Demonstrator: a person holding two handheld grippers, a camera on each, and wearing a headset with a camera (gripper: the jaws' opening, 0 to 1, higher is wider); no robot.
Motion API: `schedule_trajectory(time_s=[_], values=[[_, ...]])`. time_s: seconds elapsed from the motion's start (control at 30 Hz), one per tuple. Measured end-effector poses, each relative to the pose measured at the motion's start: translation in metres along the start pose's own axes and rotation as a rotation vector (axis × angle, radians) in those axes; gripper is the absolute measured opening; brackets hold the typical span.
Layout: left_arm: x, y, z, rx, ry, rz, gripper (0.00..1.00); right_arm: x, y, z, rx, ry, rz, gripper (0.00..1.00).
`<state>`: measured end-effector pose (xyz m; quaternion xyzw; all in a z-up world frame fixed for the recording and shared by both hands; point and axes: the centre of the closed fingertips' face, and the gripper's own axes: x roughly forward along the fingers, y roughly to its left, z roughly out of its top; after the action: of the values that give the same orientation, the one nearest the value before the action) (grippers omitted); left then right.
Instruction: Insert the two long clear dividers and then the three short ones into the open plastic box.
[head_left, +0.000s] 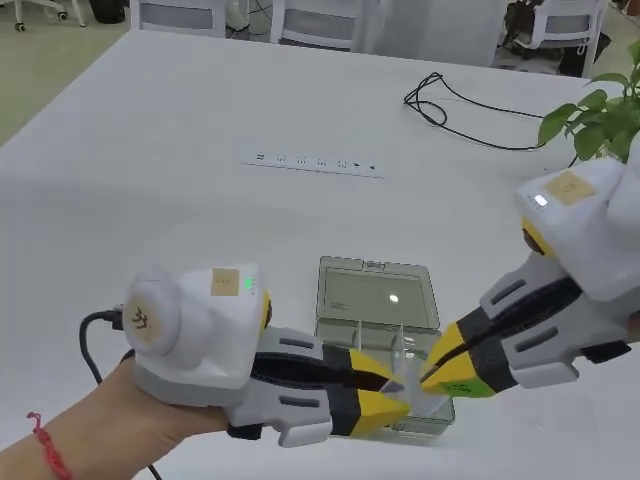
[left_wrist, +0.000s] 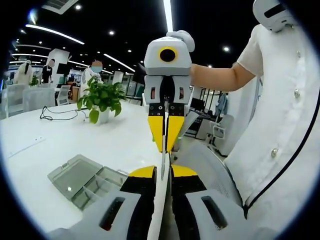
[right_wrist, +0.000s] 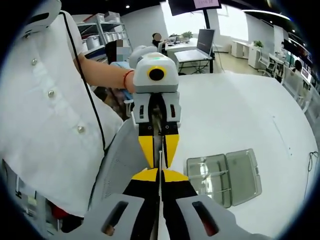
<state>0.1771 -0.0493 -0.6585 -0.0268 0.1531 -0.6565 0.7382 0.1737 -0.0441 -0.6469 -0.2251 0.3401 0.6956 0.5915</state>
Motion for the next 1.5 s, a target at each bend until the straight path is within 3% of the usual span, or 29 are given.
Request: schedule_trajectory(time_s=[0.47, 0.57, 0.83, 1.27, 1.5], values=[[-0.023, 0.018, -0.014, -0.009, 0.028, 0.109, 0.26, 0.003, -0.017, 0.005, -0.007, -0.002, -0.049, 0.03], [-0.031, 0.026, -0.024, -0.004, 0.063, 0.151, 0.31, 0.005, -0.025, 0.006, -0.006, 0.000, -0.068, 0.03], [-0.047, 0.043, -0.035, -0.016, 0.080, 0.227, 0.48, 0.016, -0.046, 0.010, -0.009, 0.010, -0.104, 0.03], [-0.058, 0.057, -0.057, -0.016, 0.152, 0.282, 0.75, 0.042, -0.089, 0.006, -0.010, 0.027, -0.147, 0.03], [-0.060, 0.062, -0.065, -0.024, 0.157, 0.303, 0.87, 0.057, -0.103, -0.002, -0.006, 0.032, -0.154, 0.03]])
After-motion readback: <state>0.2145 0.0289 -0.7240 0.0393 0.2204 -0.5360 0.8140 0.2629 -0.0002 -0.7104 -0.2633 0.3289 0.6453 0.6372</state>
